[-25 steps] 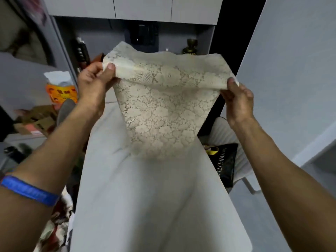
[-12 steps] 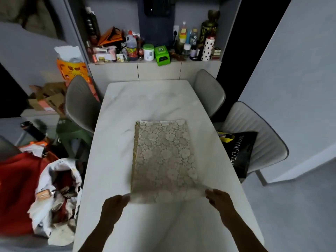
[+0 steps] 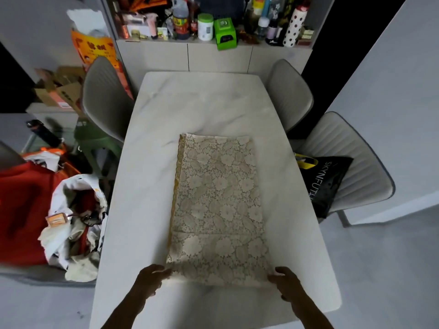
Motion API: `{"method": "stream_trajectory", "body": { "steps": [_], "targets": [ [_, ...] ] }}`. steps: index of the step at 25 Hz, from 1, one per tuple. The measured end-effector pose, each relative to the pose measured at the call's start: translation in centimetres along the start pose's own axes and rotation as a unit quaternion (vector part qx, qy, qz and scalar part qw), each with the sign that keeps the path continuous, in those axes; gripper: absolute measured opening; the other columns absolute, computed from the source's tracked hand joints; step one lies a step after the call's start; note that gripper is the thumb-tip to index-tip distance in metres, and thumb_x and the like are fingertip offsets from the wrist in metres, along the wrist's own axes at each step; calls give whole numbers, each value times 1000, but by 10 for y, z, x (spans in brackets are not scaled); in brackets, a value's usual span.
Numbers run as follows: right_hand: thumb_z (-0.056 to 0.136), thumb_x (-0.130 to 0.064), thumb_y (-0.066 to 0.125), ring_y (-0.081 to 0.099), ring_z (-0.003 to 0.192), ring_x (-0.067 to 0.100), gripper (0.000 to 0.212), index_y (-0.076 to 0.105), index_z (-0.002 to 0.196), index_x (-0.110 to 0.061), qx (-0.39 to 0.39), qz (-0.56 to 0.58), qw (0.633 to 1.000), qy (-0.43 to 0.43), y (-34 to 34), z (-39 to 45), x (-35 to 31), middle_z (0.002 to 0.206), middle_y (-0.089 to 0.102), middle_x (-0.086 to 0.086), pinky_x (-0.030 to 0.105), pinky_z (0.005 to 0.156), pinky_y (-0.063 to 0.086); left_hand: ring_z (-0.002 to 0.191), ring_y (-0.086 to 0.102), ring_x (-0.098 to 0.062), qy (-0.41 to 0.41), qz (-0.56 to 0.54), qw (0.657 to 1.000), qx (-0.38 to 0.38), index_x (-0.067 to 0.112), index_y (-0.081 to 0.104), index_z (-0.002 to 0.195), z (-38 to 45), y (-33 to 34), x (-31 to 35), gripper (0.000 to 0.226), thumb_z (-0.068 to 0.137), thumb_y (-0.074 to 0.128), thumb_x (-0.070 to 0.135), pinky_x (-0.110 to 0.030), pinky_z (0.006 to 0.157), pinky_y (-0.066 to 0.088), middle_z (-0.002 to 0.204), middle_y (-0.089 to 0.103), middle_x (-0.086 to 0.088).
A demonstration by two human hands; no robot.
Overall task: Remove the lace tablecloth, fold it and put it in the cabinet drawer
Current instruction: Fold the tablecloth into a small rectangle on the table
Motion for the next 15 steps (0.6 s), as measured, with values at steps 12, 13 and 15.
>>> {"method": "stream_trajectory", "body": {
  "steps": [12,13,15],
  "targets": [
    [88,-15,62,62,99,24,44,54,131,-16,9,-198,962,-188,25,93,-116,121,63,8,34,87,52,59,60,-13,163,40,973,161,7,69,98,37,7,138,15,84,70,6,-22,61,44,97,73,-17],
    [88,-15,62,60,107,25,46,52,133,-17,21,-212,954,-211,28,100,-125,127,61,8,35,92,50,66,62,-13,178,65,967,172,9,69,100,52,8,159,16,84,70,8,-21,64,45,98,73,-14],
    [89,-15,60,52,120,26,49,49,137,-21,48,-240,932,-266,37,111,-142,138,53,6,38,101,45,85,65,-20,201,130,955,175,13,67,106,88,11,196,21,85,67,14,-24,74,48,108,71,-10]
  ]
}}
Point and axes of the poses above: each hand's wrist, its own z-axis towards the middle knuckle, its own y-axis out of the palm, x = y × z, the point moved 4 cm from there along z, towards the middle knuckle
